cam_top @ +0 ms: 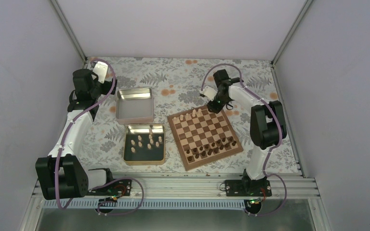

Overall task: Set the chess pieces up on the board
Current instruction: Place the chess piece on the chessboard, then pick up the chess piece from the storage box.

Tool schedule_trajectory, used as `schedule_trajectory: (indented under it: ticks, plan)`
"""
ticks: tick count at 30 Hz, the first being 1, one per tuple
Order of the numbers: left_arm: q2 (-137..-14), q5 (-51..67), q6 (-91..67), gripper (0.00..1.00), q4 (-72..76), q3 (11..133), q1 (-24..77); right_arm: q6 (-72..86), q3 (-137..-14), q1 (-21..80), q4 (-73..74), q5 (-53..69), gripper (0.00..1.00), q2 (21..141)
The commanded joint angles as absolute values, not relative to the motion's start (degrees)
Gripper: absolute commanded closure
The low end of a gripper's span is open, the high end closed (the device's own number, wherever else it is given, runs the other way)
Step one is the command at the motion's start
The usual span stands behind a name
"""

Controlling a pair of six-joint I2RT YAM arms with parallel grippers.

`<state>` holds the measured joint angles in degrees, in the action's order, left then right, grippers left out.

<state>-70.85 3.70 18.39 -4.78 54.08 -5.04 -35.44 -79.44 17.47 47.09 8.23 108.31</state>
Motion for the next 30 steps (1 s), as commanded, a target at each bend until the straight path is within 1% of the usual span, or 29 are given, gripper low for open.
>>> schedule_trajectory:
  ticks: [1, 3, 6, 10, 14, 18, 24, 27, 29, 30]
  plan:
    - [-69.62, 4.83, 17.58, 0.0, -3.46, 53.95, -5.36, -34.92, -84.67, 17.64, 49.28, 8.21, 0.62, 104.31]
    - [-69.58, 4.79, 17.49, 0.0, -3.51, 53.96, -5.36, -34.5, -87.58, 19.35, 51.2, 7.86, 0.62, 103.27]
    - [-69.57, 4.76, 17.49, 0.0, -3.46, 53.96, -5.36, -33.75, -92.84, 24.68, 54.09, 7.25, 0.62, 102.26]
    - [-69.61, 4.59, 17.49, 0.0, -3.42, 53.98, -5.36, -32.97, -99.94, 35.92, 57.12, 6.02, 0.62, 103.0]
    - [-69.52, 4.47, 17.49, 0.0, -3.4, 53.85, -5.41, -34.07, -102.02, 46.39, 56.48, 8.14, 0.63, 104.99]
    - [-69.56, 4.5, 17.49, 0.0, -3.27, 53.75, -5.45, -35.54, -102.29, 54.03, 56.23, 9.47, 0.63, 109.52]
    - [-69.13, 4.22, 17.49, 0.0, -3.19, 53.56, -5.49, -35.48, -100.85, 59.61, 51.69, 5.26, 0.66, 116.26]
    - [-68.87, 4.22, 17.44, 0.0, -3.08, 53.51, -5.67, -35.76, -99.11, 60.48, 47.08, 2.06, 0.69, 116.93]
    - [-68.97, 4.31, 17.4, 0.0, -2.99, 53.39, -5.71, -38.04, -96.65, 60.97, 43.88, 0.26, 0.7, 116.17]
    - [-69.06, 4.28, 17.4, 0.0, -3.03, 53.44, -5.71, -39.83, -95.35, 60.99, 42.6, 0.16, 0.68, 115.67]
